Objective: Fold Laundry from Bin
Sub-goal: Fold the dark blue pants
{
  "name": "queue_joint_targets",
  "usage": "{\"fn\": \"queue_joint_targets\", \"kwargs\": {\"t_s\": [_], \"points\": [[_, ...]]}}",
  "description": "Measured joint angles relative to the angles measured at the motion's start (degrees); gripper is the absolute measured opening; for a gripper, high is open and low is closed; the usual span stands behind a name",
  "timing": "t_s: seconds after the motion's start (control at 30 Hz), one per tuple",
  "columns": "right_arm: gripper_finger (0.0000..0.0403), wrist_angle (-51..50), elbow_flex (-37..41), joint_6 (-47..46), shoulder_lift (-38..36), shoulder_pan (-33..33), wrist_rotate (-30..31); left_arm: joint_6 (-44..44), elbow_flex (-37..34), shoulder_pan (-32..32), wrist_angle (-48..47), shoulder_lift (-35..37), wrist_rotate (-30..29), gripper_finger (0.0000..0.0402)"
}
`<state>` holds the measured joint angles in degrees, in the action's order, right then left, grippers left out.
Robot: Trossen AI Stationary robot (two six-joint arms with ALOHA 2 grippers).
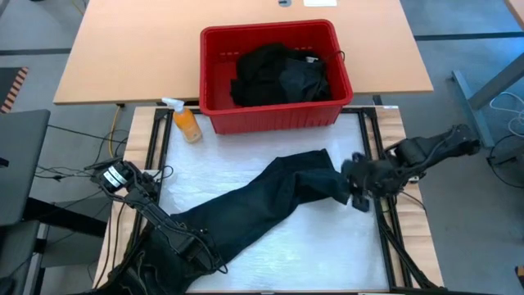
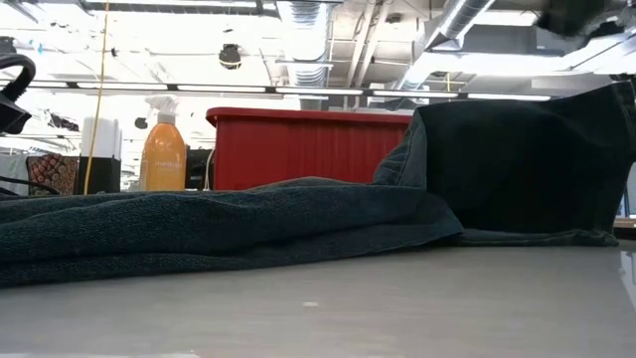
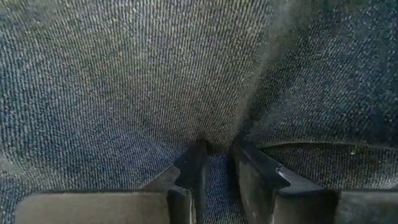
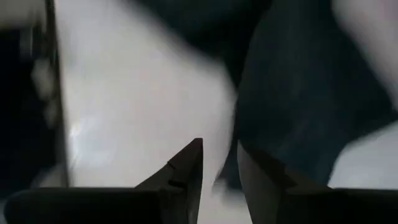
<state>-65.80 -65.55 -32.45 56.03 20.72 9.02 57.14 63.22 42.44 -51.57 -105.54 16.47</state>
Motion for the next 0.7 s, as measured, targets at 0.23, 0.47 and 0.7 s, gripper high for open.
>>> {"fn": "queue_joint_targets", "kwargs": {"t_s": [0.23, 0.47, 0.7], "points": [[0.0173, 1.54, -0.86, 5.55, 4.63, -5.78, -0.06, 1.48, 0.02, 0.44, 0.06, 0.02, -0.42, 0.0070], [0.0256, -2.31, -0.82, 11.43, 12.58, -9.94, -1.42, 1.03, 0.02, 0.70, 0.06, 0.04, -0.78, 0.0070], [0.0265, -6.31, -0.82, 14.79, 20.29, -11.59, -1.45, 1.00, 0.04, 0.72, 0.08, 0.04, -1.47, 0.0070]]}}
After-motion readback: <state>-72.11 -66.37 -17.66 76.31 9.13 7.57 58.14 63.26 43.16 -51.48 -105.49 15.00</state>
